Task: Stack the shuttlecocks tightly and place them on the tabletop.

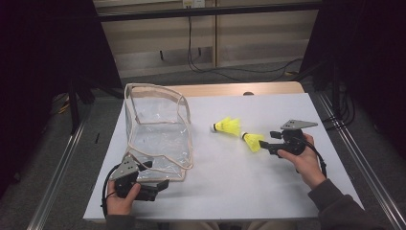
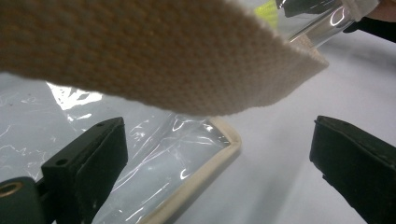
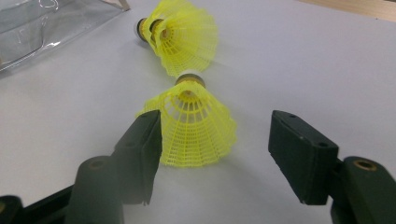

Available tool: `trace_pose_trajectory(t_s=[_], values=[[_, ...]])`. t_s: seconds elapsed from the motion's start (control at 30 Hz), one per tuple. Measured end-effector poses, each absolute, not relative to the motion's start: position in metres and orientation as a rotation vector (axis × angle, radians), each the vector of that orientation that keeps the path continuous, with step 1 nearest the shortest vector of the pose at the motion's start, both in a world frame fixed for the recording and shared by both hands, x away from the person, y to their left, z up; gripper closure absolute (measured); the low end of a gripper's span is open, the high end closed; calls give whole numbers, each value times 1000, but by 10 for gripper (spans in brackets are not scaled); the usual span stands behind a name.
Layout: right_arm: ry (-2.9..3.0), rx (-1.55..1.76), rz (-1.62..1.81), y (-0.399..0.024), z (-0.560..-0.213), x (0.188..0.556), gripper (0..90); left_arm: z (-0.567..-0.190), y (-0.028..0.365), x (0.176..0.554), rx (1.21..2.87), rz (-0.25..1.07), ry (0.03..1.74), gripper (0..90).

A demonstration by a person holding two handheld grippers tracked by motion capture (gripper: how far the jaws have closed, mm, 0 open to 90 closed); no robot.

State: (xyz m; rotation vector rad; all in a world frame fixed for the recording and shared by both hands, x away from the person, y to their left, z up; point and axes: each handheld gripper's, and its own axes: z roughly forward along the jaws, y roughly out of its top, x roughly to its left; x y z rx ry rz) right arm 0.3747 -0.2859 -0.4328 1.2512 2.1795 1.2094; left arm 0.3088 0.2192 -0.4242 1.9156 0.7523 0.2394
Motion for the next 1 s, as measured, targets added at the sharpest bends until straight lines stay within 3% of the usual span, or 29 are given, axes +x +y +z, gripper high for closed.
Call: trace_pose_trajectory(t_s=[0.5,1.0], values=[[2203,1230,1251,-280,-430,362,215,-424,219,309,1916,242,752,41],[2245,1217,1271,-267,-434,359,236,-424,219,309,1915,244,751,41]])
